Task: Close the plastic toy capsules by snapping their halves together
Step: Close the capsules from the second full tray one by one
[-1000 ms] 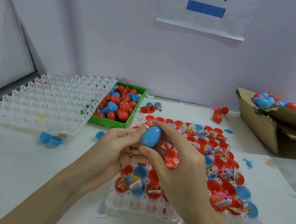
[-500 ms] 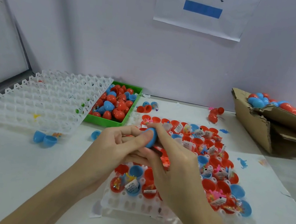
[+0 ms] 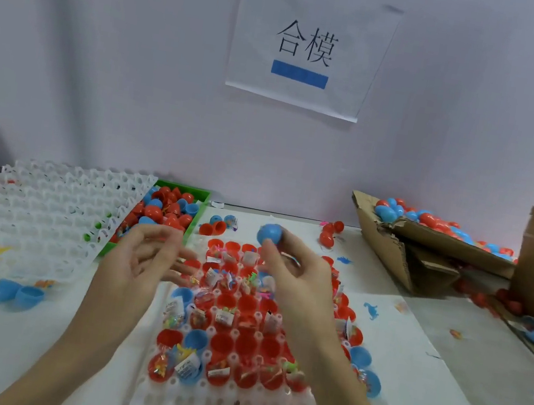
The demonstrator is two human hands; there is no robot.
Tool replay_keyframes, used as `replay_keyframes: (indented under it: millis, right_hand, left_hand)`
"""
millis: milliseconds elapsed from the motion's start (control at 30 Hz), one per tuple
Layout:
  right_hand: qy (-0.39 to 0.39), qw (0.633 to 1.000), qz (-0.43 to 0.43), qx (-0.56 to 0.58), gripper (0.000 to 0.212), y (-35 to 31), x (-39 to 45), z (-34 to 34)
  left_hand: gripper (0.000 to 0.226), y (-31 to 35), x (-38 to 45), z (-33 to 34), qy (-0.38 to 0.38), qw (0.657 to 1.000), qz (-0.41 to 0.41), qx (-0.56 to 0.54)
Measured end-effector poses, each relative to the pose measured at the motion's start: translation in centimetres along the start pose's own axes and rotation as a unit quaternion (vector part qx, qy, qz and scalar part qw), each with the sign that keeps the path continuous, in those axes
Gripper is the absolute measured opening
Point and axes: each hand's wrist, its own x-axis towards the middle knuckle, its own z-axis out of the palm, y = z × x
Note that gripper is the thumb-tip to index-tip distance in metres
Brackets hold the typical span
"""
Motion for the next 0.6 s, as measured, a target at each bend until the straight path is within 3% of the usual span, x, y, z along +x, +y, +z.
replay_keyframes:
  millis: [67, 133, 200, 233, 333, 400, 533, 600]
  right_hand:
    - [0.043, 0.962, 0.116, 0.242, 0.023, -1.3, 4.2, -2.7]
    - [0.095, 0.866, 0.137, 0.471, 0.027, -2.8, 8.4, -5.9]
    - [0.147, 0.809, 0.097, 0.561, 0.037, -3.7, 11.6, -8.3]
    - [0.157, 0.808, 0.089, 0.561, 0.038, -3.8, 12.6, -9.0]
    - [0.127, 0.885, 0.126, 0.430, 0.018, -2.7, 12.9, -9.1]
    - [0.084, 0.933, 0.141, 0.320, 0.018, -1.4, 11.7, -8.0]
    - [-0.005, 0.990, 0.111, 0.083, 0.020, 0.2, 7.8, -5.6]
    - [-0.038, 0.993, 0.078, -0.077, 0.020, 0.7, 6.1, -4.1]
  left_hand:
    - [0.035, -0.1, 0.3, -0.6, 0.020, 1.000, -0.013, -0.016]
    - [0.035, -0.3, 0.4, -0.8, 0.019, 0.999, -0.028, -0.014]
    - [0.033, -0.5, 0.5, -0.9, 0.010, 0.999, -0.033, 0.003]
    - [0.031, -0.7, 0.5, -0.8, 0.005, 0.999, -0.034, 0.013]
    - [0.031, -0.9, 0.7, -0.9, -0.003, 0.999, -0.034, 0.029]
    - [0.032, -1.0, 0.8, -1.0, -0.004, 0.999, -0.031, 0.033]
    - [0.035, -1.3, 0.8, -1.0, -0.006, 0.999, -0.024, 0.046]
    - [0.033, -1.4, 0.8, -1.1, -0.004, 0.998, -0.022, 0.056]
